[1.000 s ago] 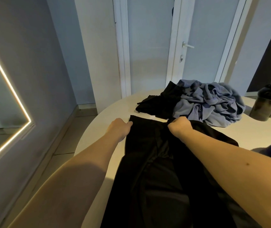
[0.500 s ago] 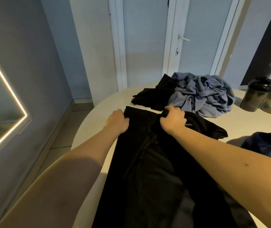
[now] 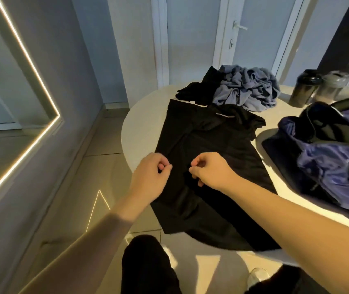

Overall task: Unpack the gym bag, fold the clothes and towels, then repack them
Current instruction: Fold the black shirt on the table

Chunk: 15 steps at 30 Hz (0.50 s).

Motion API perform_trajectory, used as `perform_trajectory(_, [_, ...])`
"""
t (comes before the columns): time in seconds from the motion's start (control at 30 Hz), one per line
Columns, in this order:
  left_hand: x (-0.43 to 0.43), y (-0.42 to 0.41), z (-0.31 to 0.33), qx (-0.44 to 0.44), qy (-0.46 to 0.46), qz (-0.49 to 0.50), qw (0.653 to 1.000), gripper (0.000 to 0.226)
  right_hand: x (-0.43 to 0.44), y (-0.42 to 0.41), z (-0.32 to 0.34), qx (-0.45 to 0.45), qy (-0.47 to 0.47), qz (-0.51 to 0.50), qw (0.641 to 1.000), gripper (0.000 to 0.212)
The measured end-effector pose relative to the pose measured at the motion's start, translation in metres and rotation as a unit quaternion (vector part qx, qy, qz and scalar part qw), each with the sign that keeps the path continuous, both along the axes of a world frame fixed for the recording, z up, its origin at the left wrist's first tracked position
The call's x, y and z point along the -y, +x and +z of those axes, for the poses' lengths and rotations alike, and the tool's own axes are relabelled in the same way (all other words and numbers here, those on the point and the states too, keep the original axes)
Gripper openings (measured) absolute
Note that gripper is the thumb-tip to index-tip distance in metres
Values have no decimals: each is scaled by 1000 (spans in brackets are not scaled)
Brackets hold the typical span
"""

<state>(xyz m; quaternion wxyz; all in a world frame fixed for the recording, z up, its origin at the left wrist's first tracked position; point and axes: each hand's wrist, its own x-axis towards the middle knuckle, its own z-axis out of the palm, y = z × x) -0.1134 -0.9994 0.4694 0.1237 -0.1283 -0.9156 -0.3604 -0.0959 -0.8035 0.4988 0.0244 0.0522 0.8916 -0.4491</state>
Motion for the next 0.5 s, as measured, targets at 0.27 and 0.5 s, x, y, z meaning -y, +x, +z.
perform_trajectory(0.27, [20, 111, -62, 93, 114, 58, 987, 42, 18, 83, -13, -17, 231, 8, 973, 44])
perform_trajectory(0.5, [6, 119, -90, 122, 146, 8, 982, 77, 23, 95, -12, -9, 184, 12, 983, 49])
